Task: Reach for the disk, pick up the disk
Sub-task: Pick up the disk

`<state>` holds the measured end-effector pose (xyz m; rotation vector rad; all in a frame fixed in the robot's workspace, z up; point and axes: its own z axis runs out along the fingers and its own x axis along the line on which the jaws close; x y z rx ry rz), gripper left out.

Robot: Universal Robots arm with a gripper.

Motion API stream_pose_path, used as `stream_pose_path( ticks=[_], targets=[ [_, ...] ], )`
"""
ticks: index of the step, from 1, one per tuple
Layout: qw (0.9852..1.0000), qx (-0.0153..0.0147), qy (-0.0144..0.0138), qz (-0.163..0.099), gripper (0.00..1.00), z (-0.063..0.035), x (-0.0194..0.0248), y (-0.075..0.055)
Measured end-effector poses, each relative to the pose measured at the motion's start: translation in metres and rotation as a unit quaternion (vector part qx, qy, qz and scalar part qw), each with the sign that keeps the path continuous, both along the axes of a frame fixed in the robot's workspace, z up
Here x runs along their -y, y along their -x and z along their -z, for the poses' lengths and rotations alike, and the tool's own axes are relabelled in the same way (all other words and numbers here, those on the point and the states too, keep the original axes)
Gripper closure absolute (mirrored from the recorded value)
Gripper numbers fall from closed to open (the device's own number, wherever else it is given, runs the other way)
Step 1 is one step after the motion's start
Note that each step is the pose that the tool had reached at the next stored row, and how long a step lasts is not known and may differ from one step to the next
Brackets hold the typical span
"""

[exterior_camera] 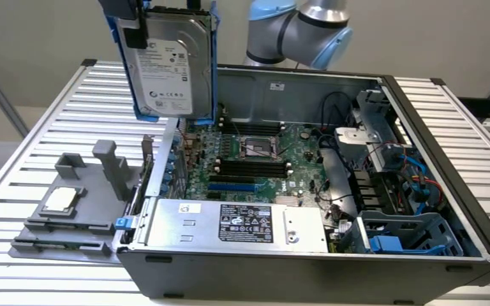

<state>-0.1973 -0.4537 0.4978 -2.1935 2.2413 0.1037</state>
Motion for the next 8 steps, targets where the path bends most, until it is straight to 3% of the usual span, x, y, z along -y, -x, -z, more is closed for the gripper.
stream_pose_path(
  ticks=[8],
  targets=[
    [1.0000, 0.0000, -0.0002, 0.000, 0.67, -0.0009, 0.0107, -0.036]
  ],
)
